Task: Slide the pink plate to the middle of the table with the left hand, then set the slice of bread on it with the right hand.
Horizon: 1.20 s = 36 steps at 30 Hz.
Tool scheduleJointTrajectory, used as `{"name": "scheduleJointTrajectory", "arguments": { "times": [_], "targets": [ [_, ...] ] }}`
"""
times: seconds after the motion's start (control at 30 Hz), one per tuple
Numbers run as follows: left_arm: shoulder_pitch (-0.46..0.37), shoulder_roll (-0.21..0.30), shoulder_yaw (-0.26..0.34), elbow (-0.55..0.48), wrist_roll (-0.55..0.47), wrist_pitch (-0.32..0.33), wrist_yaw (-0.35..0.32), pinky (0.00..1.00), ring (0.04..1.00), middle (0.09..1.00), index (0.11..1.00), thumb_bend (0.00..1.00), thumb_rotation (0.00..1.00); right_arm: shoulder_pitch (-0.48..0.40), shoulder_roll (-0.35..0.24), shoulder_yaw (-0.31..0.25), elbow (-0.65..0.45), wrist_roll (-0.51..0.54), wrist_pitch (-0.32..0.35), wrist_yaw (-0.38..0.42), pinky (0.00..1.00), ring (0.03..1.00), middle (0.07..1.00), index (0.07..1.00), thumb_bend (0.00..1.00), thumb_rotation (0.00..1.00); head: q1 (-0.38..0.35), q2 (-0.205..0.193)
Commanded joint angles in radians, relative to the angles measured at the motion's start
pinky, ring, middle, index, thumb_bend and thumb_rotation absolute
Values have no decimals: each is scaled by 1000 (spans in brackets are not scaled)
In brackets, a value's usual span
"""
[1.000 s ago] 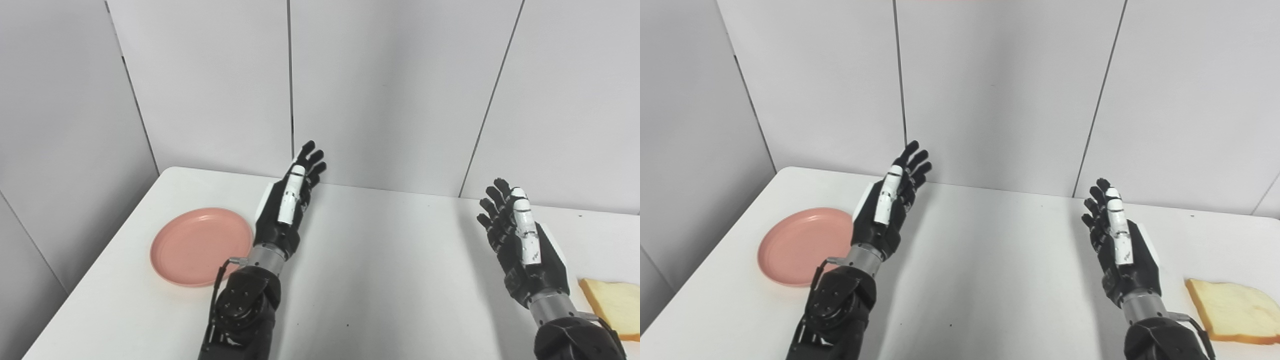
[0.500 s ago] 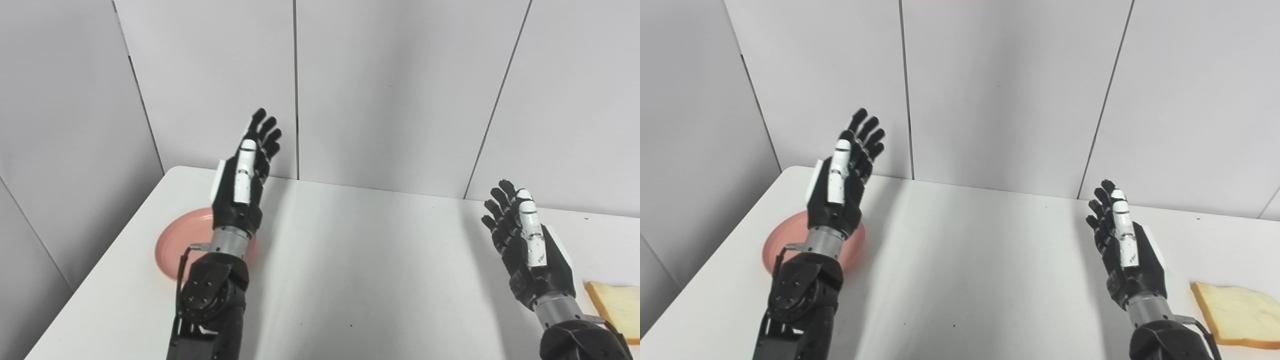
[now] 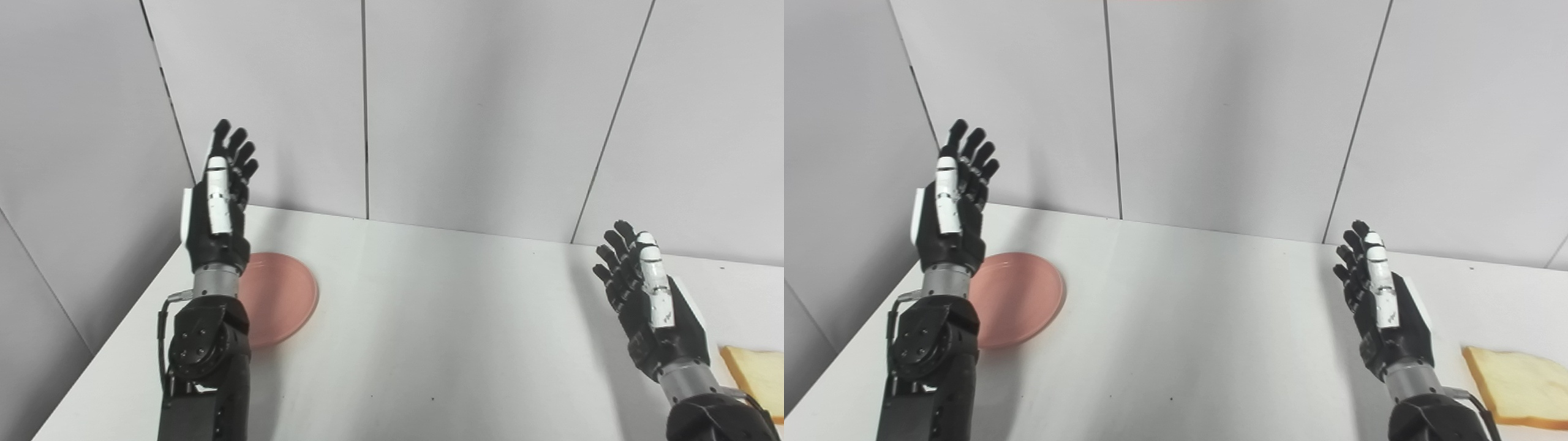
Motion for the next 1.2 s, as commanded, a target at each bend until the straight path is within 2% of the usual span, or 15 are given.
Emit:
{"name": "scheduleJointTrajectory", "arguments": {
  "times": [0.0,0.17,0.3,0.57,0.73,0.87,1.17],
  "targets": [
    [-46,27,14,-9,-29,-22,10,960,959,954,939,420,1000,-35,-10,-1,-26,12,-11,8,1000,1000,1000,1000,183,1000,0,1],
    [-50,56,52,13,-103,-14,-1,985,971,967,952,395,1000,-35,-12,-3,-21,11,-16,18,1000,1000,1000,1000,182,1000,3,1],
    [-50,78,71,35,-121,-24,9,977,961,961,950,388,1000,-34,-14,-1,-22,11,-11,11,1000,1000,1000,1000,185,1000,3,3],
    [-46,92,119,50,-194,-13,23,993,964,956,951,394,1000,-34,-15,0,-31,8,-10,4,1000,1000,1000,1000,178,1000,5,9],
    [-44,112,138,92,-207,-21,23,992,972,964,951,386,1000,-35,-18,2,-32,7,-9,1,1000,1000,1000,1000,176,1000,5,11],
    [-47,126,159,157,-262,-26,0,998,969,964,948,373,1000,-36,-21,5,-33,9,-9,-2,1000,1000,1000,1000,173,1000,6,13],
    [-49,153,173,261,-318,-28,-13,998,973,968,942,350,1000,-35,-29,13,-38,26,-9,-12,1000,1000,1000,1000,178,1000,9,23]
  ]
}}
